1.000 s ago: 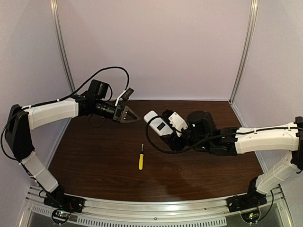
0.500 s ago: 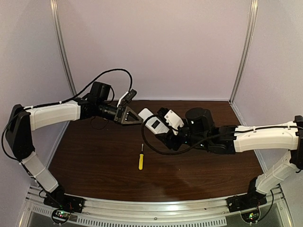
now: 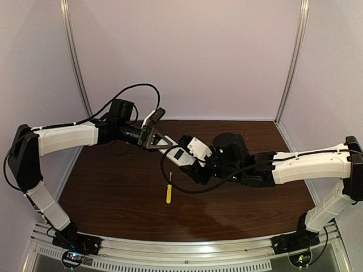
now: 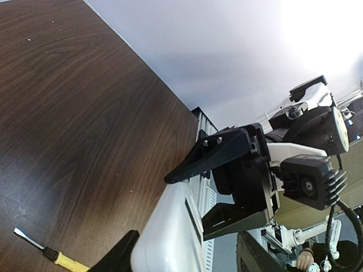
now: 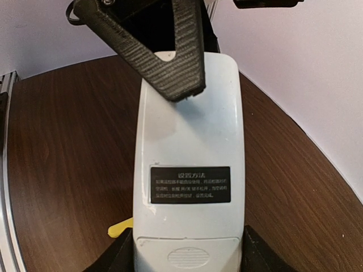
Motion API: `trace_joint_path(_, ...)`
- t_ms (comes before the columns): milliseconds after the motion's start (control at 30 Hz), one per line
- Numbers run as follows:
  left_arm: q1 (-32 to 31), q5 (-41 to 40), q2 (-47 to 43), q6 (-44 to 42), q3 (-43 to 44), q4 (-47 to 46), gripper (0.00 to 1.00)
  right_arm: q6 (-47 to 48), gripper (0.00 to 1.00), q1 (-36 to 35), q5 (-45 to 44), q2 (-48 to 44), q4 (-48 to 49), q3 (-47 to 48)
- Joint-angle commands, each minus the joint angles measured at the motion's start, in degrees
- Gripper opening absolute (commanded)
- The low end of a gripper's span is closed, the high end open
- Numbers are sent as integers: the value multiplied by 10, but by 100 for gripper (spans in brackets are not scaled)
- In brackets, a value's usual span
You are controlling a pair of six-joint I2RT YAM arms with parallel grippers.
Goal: Unload the batteries from the remote control
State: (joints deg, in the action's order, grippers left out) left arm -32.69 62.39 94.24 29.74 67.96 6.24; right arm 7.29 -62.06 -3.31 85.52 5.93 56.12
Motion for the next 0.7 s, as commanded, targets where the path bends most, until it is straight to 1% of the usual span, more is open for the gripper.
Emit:
trace_joint_path(0,-3,5,9,-4,-6,-17,56,4,46,-6,-22,9,22,18)
trace_joint_path(100,-3,7,13,-4,-4,-14,51,4,46,-7,-35,12,24,18)
trace_joint_path(267,-3,10,16,-5,-2,-11,50,4,46,-8,-48,13,31,15)
trace_joint_path(467,-3,19,18,-5,-1,-9,43,7,46,-10,-52,15,34,16)
trace_joint_path(667,-2,21,22,-3,0,-10,42,10,46,-13,-46,20,36,16)
